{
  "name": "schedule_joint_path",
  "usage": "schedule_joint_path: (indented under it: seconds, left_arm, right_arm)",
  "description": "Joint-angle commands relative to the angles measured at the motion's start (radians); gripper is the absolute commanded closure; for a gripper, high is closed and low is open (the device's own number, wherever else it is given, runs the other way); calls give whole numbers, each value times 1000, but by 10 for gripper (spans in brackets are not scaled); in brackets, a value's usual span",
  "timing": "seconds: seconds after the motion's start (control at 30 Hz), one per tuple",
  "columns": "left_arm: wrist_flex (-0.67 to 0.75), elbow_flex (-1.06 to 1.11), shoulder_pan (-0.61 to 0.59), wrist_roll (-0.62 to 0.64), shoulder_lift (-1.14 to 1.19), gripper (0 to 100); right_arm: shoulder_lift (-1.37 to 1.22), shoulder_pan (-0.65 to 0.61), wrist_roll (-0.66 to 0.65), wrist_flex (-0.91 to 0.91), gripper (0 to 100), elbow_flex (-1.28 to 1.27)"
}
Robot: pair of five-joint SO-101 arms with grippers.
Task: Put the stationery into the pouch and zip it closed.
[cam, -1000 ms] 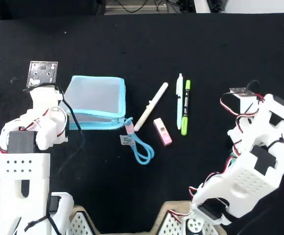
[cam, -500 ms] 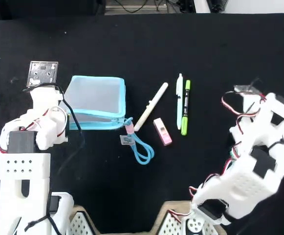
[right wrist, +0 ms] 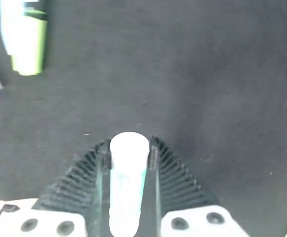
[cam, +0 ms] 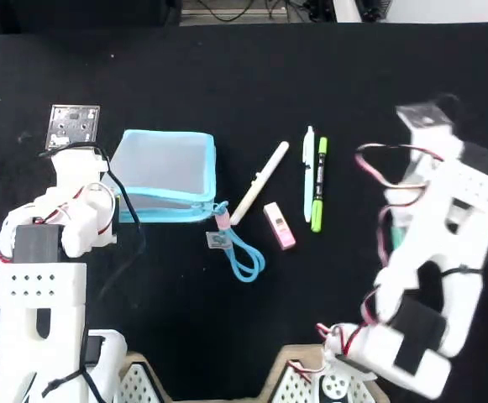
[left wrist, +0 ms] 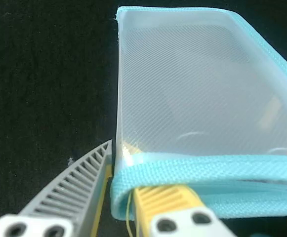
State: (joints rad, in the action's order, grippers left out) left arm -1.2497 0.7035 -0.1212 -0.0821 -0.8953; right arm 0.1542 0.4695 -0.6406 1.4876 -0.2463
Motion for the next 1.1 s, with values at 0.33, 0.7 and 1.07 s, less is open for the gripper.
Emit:
schedule_joint_path:
  seconds: [0.33,0.7,1.07]
  left_arm:
    - [6,-8,-12,12,-8,970]
    - [6,-8,-12,12,-8,970]
    - [11,-16,-12,51,-8,970]
  right_arm:
    - [473,-353,410,-72,988,-39]
    - [875,-758,554,-221,988,-211]
    - [1058,-1128,545,-419,987,-314]
